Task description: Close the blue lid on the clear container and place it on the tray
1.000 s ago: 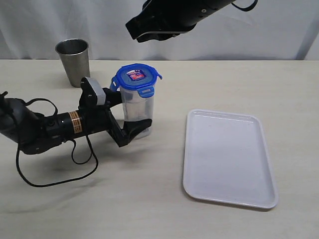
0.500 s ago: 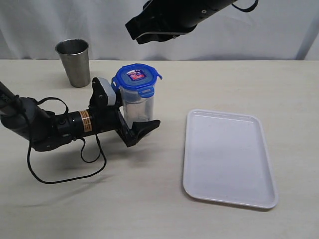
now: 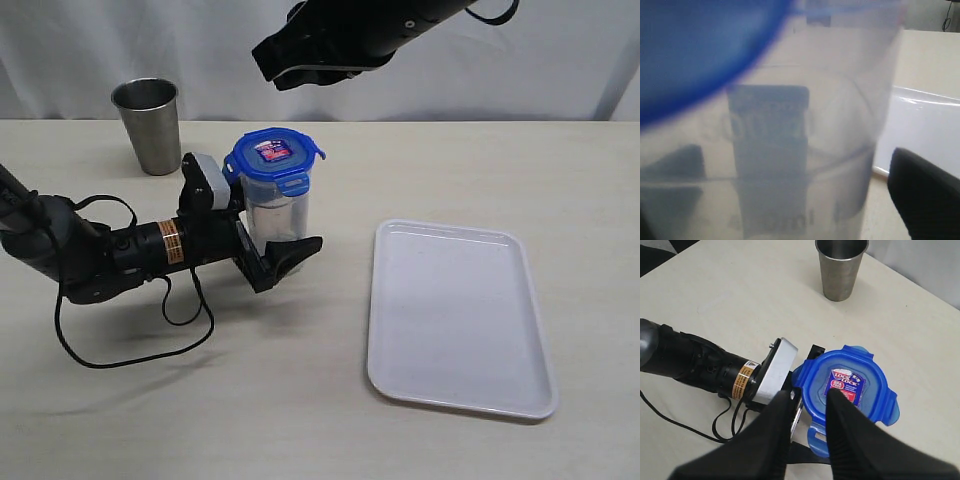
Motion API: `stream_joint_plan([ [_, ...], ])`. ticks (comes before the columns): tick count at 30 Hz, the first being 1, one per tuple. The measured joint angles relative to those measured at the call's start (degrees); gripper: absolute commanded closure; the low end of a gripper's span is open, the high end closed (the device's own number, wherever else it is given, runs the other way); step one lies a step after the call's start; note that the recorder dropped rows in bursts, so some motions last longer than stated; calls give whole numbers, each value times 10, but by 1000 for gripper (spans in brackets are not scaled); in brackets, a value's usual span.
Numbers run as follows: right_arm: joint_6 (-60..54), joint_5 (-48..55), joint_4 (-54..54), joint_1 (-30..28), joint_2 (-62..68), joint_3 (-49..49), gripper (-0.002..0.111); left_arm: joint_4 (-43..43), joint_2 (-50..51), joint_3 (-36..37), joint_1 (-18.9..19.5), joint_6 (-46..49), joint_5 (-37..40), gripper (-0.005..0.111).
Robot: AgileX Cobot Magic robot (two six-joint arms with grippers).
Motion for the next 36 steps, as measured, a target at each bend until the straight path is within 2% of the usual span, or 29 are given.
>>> stream_joint_plan([
  [10,0,5,0,0,0,0,83,-10,0,0,0,0,-2,9],
  [12,2,10,0,0,0,0,83,-11,0,0,0,0,-2,18],
  [19,69,13,-57,0,32,0,83,2,0,-1,0,0,-6,72],
  [22,100,14,-84,0,42,0,83,11,0,-1,0,0,-8,85],
  [25,116,14,-95,0,46,0,80,11,0,-1,0,0,-9,94],
  [29,133,15,-97,0,46,0,60,11,0,-1,0,-9,-5,107],
  [31,138,17,-98,-3,46,0,55,13,0,-1,0,-13,-5,107],
  [36,162,45,-96,-43,46,0,55,53,0,-5,9,-16,-14,107],
])
